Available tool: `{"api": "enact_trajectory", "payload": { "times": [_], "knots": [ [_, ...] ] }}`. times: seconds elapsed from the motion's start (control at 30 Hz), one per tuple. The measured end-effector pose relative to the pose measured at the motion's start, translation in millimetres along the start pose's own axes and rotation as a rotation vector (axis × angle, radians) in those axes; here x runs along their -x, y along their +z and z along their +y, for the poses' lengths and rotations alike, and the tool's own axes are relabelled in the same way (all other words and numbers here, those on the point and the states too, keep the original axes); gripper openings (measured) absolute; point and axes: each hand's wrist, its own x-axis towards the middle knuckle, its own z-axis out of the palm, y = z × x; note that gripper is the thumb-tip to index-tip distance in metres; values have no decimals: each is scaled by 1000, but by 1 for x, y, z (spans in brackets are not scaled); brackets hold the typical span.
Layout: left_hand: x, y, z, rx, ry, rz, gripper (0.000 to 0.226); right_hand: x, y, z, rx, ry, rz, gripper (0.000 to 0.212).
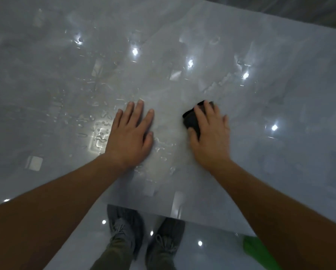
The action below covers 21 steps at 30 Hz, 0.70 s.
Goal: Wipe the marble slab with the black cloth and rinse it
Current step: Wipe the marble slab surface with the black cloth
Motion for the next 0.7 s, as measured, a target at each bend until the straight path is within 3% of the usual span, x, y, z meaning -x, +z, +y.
{"api": "enact_trajectory", "payload": {
  "times": [0.13, 0.2, 0.27, 0.4, 0.47, 0.6, 0.7],
  "knots": [
    [0, 0, 0, -5, -1, -17, 63, 61, 9, -11, 16, -290, -133, 60],
    [1, 2, -4, -6, 15, -17, 62, 58, 7, 1, 28, -350, -151, 60],
    [1, 4, -8, 1, 25, -16, 62, 42, 6, 7, 27, -237, -96, 61],
    [2, 4, -17, 25, 89, -27, 61, 23, 14, -17, -32, 158, 48, 62],
    [8, 1, -26, 54, 127, -16, 62, 42, 25, -44, -28, 116, 39, 61],
    [19, -12, -61, 39, 65, 2, 62, 86, 42, -75, 3, -154, -55, 61],
    [14, -23, -95, -8, 5, 6, 64, 56, 38, -76, 25, -179, -94, 62]
  ]
}}
